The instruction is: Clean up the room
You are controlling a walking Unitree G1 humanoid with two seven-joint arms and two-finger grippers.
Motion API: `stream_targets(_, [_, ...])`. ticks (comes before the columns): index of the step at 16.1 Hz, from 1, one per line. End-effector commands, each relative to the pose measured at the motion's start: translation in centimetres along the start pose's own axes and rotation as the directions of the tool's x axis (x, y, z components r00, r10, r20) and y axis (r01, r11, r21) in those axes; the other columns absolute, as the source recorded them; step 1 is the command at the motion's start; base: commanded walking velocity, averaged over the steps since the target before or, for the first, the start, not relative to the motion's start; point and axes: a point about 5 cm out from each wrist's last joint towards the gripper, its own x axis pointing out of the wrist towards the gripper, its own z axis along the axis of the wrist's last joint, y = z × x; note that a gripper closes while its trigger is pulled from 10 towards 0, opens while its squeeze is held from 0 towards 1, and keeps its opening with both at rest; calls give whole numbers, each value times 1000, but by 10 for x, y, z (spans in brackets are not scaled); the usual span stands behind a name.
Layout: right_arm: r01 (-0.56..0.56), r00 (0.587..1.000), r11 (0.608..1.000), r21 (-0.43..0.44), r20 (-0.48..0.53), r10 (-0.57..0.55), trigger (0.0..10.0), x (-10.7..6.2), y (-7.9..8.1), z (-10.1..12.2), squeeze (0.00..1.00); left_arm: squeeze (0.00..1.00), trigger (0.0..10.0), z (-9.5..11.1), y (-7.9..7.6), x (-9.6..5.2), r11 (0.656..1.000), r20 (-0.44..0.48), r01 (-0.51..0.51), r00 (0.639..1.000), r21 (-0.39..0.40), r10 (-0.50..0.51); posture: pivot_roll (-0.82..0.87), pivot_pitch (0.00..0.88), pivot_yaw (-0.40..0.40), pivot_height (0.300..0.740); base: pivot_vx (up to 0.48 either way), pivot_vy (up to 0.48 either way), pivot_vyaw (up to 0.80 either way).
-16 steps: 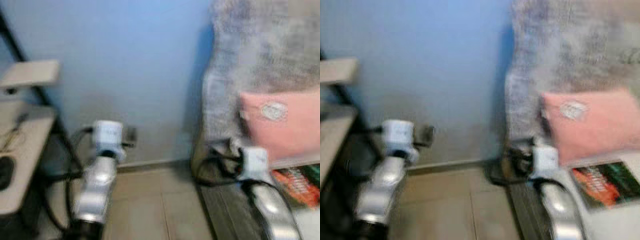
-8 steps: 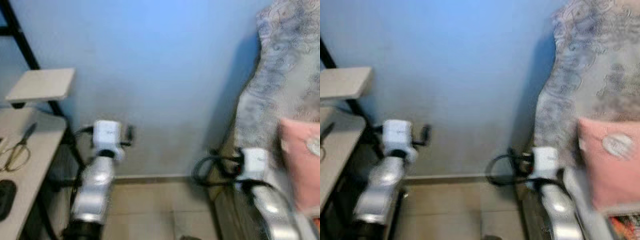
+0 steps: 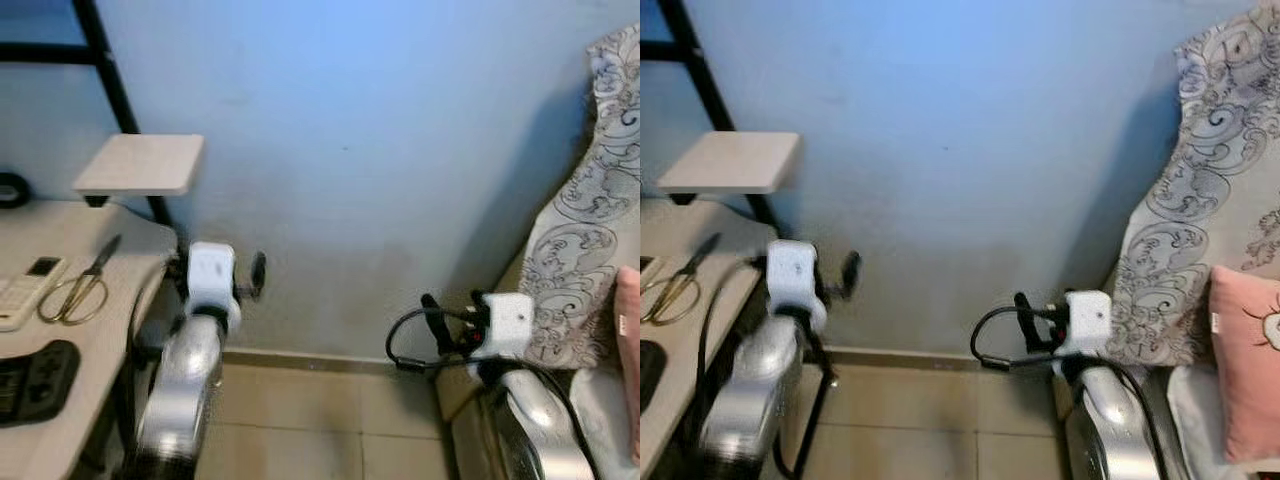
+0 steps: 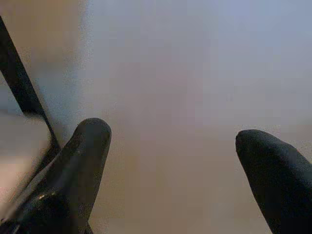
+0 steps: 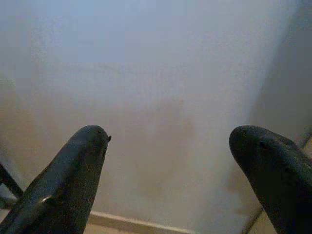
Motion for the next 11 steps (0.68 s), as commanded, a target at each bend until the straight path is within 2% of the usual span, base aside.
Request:
stream_targets(1, [7, 1000, 1000, -4, 12, -7, 10000, -8, -5, 4, 514, 0, 10000, -3, 1, -8, 998, -10, 62, 998, -31, -63, -111, 0, -12, 740, 0, 0, 0])
stream_targets(2, [2, 1000, 1000, -15, -21, -2, 10000, -19, -8, -2, 514, 0, 10000, -6, -2, -18, 988, -8, 130, 991, -85, -131, -112, 0, -18, 740, 0, 0, 0])
stream_targets(3, [4, 999, 1000, -21, -39, -4, 10000, -23, -9, -5, 514, 0, 10000, -5, -6, -20, 980, 0, 169, 985, -105, -170, -111, 0, -21, 740, 0, 0, 0])
stream_targets(4, [25, 999, 1000, -9, -41, -25, 10000, -23, -12, -6, 514, 0, 10000, 0, -14, -19, 966, 29, 225, 974, -126, -223, -106, 0, -23, 740, 0, 0, 0])
stream_targets(6, [38, 999, 999, -8, -30, -39, 10000, -20, -10, -3, 518, 0, 10000, 3, -21, -17, 954, 44, 273, 962, -125, -269, -104, 0, -23, 740, 0, 0, 0])
stream_targets(11, [39, 999, 999, -16, -34, -39, 10000, -19, -9, -3, 522, 0, 10000, 4, -23, -16, 952, 48, 286, 958, -107, -283, -104, 0, -23, 740, 0, 0, 0])
